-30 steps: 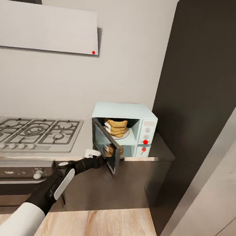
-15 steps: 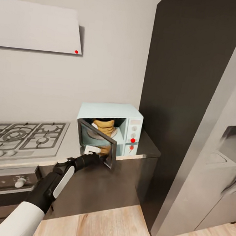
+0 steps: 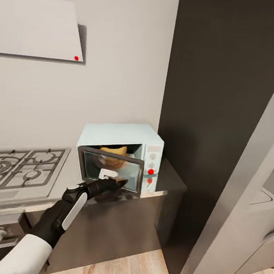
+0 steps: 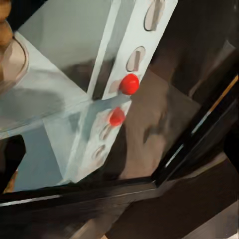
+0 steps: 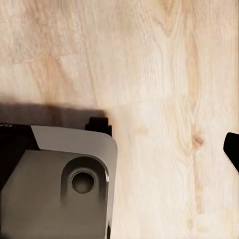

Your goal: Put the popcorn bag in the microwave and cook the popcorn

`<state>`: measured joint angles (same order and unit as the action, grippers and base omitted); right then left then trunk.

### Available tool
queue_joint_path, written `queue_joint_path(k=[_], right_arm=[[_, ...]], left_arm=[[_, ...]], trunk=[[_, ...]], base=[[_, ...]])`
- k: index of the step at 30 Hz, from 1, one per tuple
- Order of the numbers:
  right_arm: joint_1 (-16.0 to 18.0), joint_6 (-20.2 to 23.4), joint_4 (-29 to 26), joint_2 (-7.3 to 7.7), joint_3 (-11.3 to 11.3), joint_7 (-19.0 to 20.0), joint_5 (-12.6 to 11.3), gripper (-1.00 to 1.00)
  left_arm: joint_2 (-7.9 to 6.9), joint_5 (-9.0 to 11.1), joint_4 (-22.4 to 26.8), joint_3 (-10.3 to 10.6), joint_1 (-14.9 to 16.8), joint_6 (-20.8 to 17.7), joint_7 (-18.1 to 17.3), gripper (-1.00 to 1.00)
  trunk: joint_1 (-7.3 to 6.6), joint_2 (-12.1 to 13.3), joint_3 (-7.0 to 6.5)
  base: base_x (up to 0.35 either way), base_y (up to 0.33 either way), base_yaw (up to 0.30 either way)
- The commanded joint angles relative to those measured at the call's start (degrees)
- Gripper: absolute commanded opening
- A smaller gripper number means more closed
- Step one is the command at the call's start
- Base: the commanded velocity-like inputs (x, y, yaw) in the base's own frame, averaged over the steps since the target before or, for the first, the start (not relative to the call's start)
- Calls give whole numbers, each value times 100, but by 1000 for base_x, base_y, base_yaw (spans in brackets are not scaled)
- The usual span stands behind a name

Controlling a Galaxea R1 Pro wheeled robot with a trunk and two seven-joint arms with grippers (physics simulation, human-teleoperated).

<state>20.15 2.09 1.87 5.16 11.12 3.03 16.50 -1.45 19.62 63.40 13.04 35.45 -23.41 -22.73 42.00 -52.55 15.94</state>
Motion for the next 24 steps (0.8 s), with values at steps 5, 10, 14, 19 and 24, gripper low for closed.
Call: queue_joint_path(k=[5, 10, 14, 19, 24], right_arm=[[7, 3, 7, 10, 49, 13, 55, 100], [7, 1, 7, 11, 49, 13, 55, 100], [7, 1, 7, 11, 49, 13, 55, 100], [7, 6, 7, 11, 49, 13, 55, 100], [7, 9, 7, 11, 49, 13, 55, 100]], left_arm=[[-4, 50, 14, 6, 0, -41, 14, 100], [-3, 50, 14, 14, 1, -41, 18, 100], [-4, 47, 14, 14, 2, -41, 19, 100], [-3, 42, 14, 14, 1, -39, 21, 100], [-4, 43, 14, 14, 2, -34, 45, 100]], trunk=[[3, -5, 7], [3, -5, 7], [3, -5, 7], [3, -5, 7], [3, -5, 7]], base=[[198, 0, 0], [110, 0, 0], [105, 0, 0], [153, 0, 0], [217, 0, 0]])
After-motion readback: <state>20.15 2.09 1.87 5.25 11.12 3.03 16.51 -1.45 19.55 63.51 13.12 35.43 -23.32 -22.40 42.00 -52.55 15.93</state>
